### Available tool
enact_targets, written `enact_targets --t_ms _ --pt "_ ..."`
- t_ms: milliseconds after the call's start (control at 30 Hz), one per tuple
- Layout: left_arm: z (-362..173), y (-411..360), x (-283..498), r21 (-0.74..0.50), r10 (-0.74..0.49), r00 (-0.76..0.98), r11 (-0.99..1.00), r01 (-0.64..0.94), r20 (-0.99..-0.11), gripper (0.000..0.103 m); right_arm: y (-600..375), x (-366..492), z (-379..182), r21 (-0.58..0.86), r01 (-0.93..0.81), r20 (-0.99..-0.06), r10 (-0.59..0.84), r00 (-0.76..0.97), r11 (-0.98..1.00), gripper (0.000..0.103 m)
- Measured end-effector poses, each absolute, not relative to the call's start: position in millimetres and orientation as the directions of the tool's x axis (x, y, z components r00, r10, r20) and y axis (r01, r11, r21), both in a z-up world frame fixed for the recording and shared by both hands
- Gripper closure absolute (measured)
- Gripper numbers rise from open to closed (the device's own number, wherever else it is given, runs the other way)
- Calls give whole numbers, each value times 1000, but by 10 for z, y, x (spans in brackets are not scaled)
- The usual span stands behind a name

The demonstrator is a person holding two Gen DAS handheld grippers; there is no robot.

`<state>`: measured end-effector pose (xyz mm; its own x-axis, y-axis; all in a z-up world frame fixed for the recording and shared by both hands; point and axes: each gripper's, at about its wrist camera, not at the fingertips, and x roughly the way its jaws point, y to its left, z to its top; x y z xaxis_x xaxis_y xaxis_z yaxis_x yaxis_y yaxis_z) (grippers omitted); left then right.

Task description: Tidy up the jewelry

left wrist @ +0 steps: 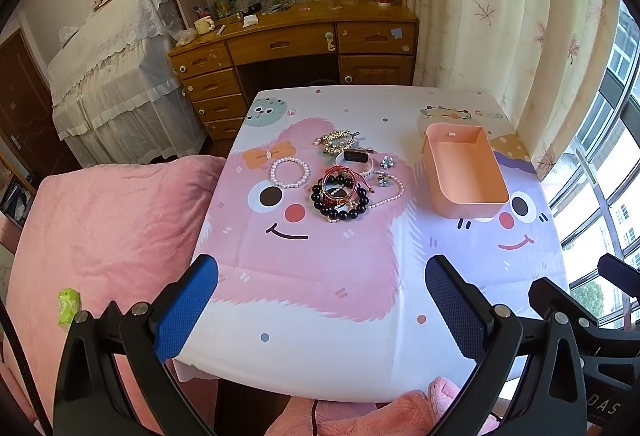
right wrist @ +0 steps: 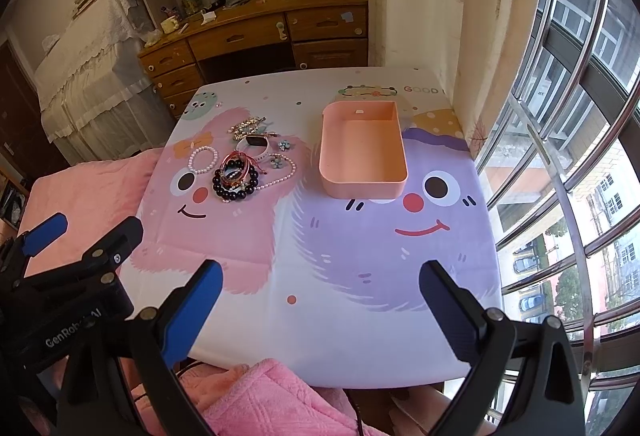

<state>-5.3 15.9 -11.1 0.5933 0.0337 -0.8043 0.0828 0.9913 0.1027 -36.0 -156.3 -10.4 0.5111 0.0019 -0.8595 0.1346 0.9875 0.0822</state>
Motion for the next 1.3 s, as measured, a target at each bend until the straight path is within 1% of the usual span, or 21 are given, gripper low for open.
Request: enact_targets --t_ms 133,700,1100,1300 --pt "-45 119 -3 111 39 594 990 84 -804 1 -1574 -343 -118 89 141 -859 4 512 986 4" --pt "-54 154 104 109 48 567 991 75 -823 1 -1588 -210 -177 86 129 -873 12 488 988 4" --pt "-198 393 353 118 81 508 992 41 -858 1 -1461 89 -344 151 110 -897 90 433 982 4" --pt "-295 607 583 104 64 484 993 56 -873 1 -1278 308 -431 202 115 -899 138 416 973 4"
